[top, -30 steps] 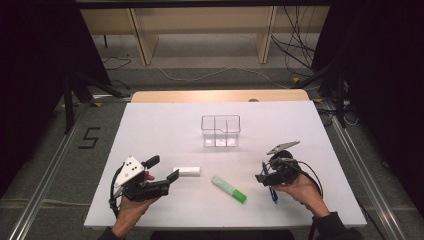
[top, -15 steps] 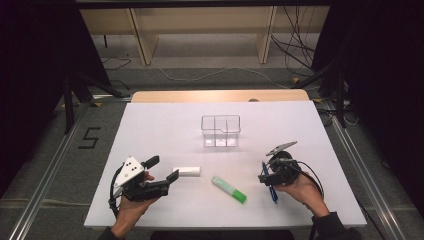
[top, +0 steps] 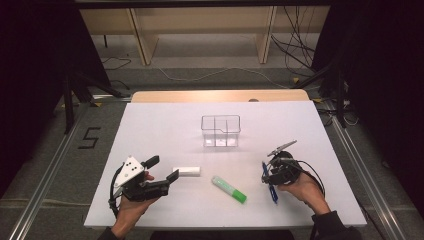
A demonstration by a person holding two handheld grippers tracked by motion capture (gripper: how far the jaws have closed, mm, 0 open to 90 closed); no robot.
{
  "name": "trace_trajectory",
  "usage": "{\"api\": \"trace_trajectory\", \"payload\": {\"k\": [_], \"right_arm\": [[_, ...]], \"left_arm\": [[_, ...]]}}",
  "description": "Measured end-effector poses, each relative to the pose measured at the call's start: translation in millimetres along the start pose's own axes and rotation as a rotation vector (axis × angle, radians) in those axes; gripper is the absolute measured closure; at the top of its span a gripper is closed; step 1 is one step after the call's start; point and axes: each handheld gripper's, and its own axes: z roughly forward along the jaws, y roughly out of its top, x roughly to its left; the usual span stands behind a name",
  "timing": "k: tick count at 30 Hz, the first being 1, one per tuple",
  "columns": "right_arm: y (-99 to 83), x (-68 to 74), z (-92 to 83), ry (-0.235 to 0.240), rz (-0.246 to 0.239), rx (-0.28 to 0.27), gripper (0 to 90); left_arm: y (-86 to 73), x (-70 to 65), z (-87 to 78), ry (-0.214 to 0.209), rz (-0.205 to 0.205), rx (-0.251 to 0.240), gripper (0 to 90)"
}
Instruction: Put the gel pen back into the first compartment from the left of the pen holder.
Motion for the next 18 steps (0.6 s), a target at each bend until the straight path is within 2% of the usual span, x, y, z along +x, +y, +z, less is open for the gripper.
{"api": "trace_trajectory", "payload": {"k": [18], "right_arm": [[3.5, 2.9, 8.2, -0.013, -0.018, 0.079, 62.3]], "left_arm": [[-0.2, -0.3, 0.3, 0.001, -0.002, 0.001, 15.0]]}}
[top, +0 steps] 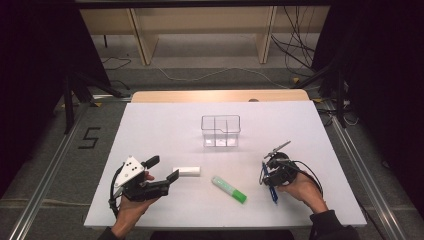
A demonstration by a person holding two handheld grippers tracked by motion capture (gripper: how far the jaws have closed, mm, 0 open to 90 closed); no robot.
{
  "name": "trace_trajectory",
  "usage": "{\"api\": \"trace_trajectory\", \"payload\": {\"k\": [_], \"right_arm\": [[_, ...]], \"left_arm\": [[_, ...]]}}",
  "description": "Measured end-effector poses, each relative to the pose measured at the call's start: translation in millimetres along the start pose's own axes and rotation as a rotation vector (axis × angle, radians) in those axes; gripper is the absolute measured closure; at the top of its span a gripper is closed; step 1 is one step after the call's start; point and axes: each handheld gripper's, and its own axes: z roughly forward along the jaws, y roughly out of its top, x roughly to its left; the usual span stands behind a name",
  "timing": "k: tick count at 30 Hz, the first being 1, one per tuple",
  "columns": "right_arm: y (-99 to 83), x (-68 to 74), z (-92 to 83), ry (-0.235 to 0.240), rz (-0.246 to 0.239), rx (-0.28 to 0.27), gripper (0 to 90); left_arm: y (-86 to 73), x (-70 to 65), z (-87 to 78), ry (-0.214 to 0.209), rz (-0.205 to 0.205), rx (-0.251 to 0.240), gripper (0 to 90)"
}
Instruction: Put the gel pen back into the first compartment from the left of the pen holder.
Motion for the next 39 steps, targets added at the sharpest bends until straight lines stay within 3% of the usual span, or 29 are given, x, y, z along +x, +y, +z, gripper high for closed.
{"api": "trace_trajectory", "payload": {"k": [26, 36, 39], "right_arm": [[14.3, -0.5, 1.9, -0.043, 0.009, 0.101, 75.5], [15.1, 3.5, -0.2, -0.056, -0.018, 0.105, 79.9], [15.0, 5.0, -6.9, -0.053, -0.026, 0.073, 80.0]], "left_arm": [[-0.1, -0.2, 1.4, -0.002, 0.005, 0.003, 15.0], [-0.2, 1.4, 0.9, 0.002, 0.003, 0.002, 15.0], [-0.1, 1.3, 0.8, 0.002, 0.005, 0.002, 15.0]]}}
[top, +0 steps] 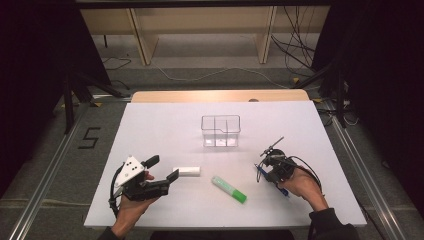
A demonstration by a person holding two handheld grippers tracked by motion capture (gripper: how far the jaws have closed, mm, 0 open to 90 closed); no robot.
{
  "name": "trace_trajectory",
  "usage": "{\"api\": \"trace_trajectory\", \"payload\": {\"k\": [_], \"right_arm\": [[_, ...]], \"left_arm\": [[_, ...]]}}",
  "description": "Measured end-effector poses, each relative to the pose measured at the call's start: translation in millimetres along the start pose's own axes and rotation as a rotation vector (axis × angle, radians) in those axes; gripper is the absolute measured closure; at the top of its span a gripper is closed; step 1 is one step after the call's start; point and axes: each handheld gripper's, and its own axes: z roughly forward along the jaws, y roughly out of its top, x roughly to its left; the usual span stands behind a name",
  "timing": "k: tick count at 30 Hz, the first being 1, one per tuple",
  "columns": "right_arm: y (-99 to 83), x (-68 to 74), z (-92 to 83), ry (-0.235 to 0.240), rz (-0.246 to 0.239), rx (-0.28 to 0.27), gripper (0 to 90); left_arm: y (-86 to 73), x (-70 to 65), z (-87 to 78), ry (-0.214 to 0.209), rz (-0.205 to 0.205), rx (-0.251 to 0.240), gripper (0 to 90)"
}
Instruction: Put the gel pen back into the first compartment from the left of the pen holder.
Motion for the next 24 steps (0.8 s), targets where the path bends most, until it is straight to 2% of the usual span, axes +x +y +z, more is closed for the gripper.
{"api": "trace_trajectory", "payload": {"k": [2, 3, 6, 12, 17, 22, 24], "right_arm": [[0.0, -0.1, -4.9, 0.000, -0.007, -0.033, 80.0], [0.0, 0.3, -7.2, 0.010, 0.003, -0.047, 80.0], [-0.8, -2.1, -13.2, 0.037, -0.005, -0.097, 80.0], [-2.7, -8.4, -27.5, 0.068, 0.021, -0.247, 80.0], [-3.5, -11.7, -35.5, 0.053, 0.037, -0.407, 79.9], [-3.9, -9.8, -42.8, 0.051, 0.053, -0.534, 79.9], [-3.2, -7.1, -44.6, 0.031, 0.050, -0.561, 79.9]], "left_arm": [[0.1, 0.3, -0.3, 0.001, -0.001, -0.001, 15.0], [0.1, 0.2, -0.3, 0.004, -0.006, -0.005, 15.0], [0.0, 0.3, -0.3, 0.005, -0.007, -0.006, 15.0], [0.1, 0.6, -0.4, 0.004, 0.000, -0.001, 15.0], [0.2, 0.2, -0.6, 0.006, -0.003, -0.005, 15.0], [0.1, 0.4, -0.7, 0.005, 0.001, -0.001, 15.0], [0.1, 0.4, -0.7, 0.005, 0.000, -0.001, 15.0]]}}
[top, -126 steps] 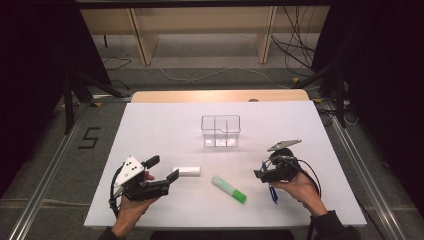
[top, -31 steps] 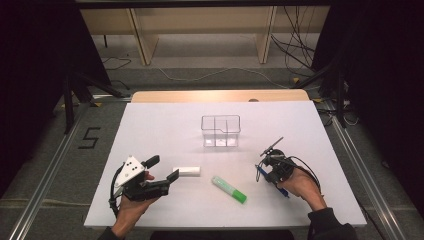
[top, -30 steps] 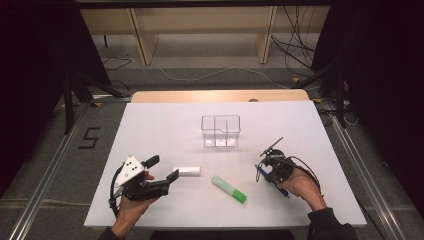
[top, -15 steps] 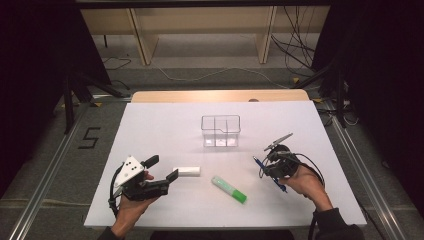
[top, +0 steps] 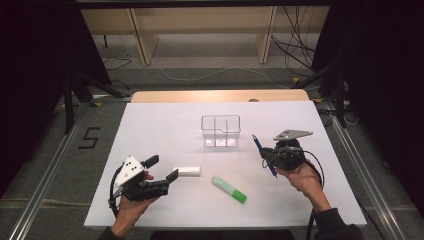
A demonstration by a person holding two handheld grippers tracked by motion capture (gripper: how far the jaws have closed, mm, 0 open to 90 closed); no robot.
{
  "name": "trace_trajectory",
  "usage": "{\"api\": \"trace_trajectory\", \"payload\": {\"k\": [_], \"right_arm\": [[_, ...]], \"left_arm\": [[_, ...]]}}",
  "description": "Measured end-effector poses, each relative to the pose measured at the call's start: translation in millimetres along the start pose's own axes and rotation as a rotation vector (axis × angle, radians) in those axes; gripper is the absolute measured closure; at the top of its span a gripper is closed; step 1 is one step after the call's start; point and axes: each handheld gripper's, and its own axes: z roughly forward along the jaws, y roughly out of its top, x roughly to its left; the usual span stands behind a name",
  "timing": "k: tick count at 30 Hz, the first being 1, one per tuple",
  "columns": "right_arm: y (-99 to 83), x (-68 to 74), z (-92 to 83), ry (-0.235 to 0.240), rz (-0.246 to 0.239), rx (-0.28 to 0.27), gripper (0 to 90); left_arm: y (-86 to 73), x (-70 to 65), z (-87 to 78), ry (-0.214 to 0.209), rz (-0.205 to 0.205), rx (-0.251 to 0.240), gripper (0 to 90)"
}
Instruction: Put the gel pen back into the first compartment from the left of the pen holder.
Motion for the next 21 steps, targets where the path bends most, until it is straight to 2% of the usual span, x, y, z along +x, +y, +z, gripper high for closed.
{"api": "trace_trajectory", "payload": {"k": [2, 8, 9, 12, 17, 21], "right_arm": [[0.4, 2.0, 0.1, 0.000, -0.013, -0.026, 79.9], [2.3, 3.9, 0.2, -0.003, -0.001, -0.108, 79.9], [2.6, 4.4, 0.8, -0.010, 0.001, -0.112, 79.9], [4.7, 6.4, 3.1, 0.039, 0.018, -0.121, 79.9], [10.7, 14.1, 7.3, 0.056, -0.014, -0.132, 79.9], [13.2, 16.0, 10.8, 0.061, -0.014, -0.143, 79.9]], "left_arm": [[-0.1, 0.1, 0.0, 0.001, -0.001, 0.000, 15.0], [-0.2, 0.1, 0.2, 0.001, 0.001, 0.002, 15.0], [-0.2, 0.2, 0.3, 0.002, 0.001, 0.002, 15.0], [-0.2, 0.1, 0.3, 0.006, -0.005, -0.003, 15.0], [-0.3, 0.4, -0.4, 0.005, -0.002, -0.004, 15.0], [-0.6, 0.8, -0.3, 0.006, -0.004, -0.003, 15.0]]}}
